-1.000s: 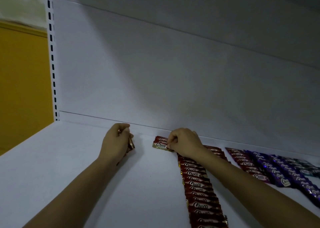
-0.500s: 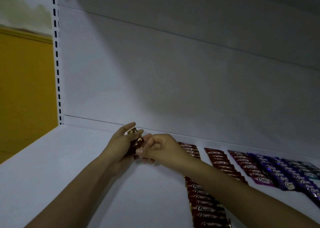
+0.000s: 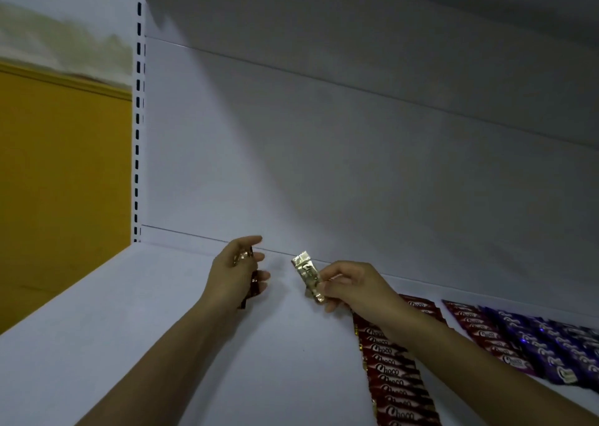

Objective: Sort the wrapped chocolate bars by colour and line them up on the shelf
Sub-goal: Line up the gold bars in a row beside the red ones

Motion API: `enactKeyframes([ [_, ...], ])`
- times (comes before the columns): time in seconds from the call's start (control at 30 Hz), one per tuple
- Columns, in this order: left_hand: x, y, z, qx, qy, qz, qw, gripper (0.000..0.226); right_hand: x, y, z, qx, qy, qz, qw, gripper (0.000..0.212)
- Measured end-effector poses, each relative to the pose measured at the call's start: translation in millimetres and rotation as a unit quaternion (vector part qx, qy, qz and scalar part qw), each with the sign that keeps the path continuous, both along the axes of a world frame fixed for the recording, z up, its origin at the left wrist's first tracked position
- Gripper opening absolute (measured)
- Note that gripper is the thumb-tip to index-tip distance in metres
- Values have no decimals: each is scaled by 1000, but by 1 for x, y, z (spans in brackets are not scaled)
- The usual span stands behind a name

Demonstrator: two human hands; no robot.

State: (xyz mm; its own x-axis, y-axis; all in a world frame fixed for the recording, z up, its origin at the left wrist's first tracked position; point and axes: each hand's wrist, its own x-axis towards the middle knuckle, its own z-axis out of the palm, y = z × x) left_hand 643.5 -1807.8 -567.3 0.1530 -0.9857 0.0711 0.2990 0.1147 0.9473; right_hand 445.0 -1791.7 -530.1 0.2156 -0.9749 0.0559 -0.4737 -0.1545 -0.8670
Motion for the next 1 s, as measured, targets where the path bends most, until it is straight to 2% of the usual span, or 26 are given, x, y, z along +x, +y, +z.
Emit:
enactKeyframes([
  [0.07,-3,1,-4,6,-61,3,998,37,-2,0,1,-33,6,-7,999,5],
  [0.1,-4,1,-5,4,-88,4,996,36,-4,0,1,-69,41,-10,997,6],
  [0.13,-5,2,-6,0,-116,8,993,34,-8,0,-1,-119,119,-6,986,6],
  [0.2,-6,3,-8,-13,-169,15,985,30,-13,5,-5,-193,314,51,928,9],
  [0.23,-7,3,-9,-17,-189,18,982,29,-14,9,-8,-199,374,88,901,14],
  [0.27,-7,3,-10,-17,-205,20,978,28,-13,11,-10,-189,393,110,893,18],
  [0.37,-8,3,-12,-20,-228,-3,974,36,-11,11,-10,-191,353,84,912,19],
  [0.47,-8,6,-12,-27,-209,-75,975,75,-9,7,-14,-198,363,62,908,25],
  [0.53,-10,9,-10,-25,-223,-80,971,92,-7,4,-17,-174,346,66,920,15],
  [0.6,-10,9,-9,-35,-226,-71,971,95,-6,0,-18,-162,333,59,927,5],
  [0.67,-10,8,-9,-47,-218,-71,972,90,-9,-6,-15,-162,343,36,925,4],
  [0.77,-11,12,-8,-84,-329,-69,938,75,-13,-16,-9,-171,370,5,913,7],
  [0.9,-13,14,-9,-102,-400,-63,909,32,-15,-28,-8,-165,381,-19,910,11],
  [1.0,-12,12,-10,-94,-438,-46,893,18,-15,-33,-11,-158,381,-31,911,12],
])
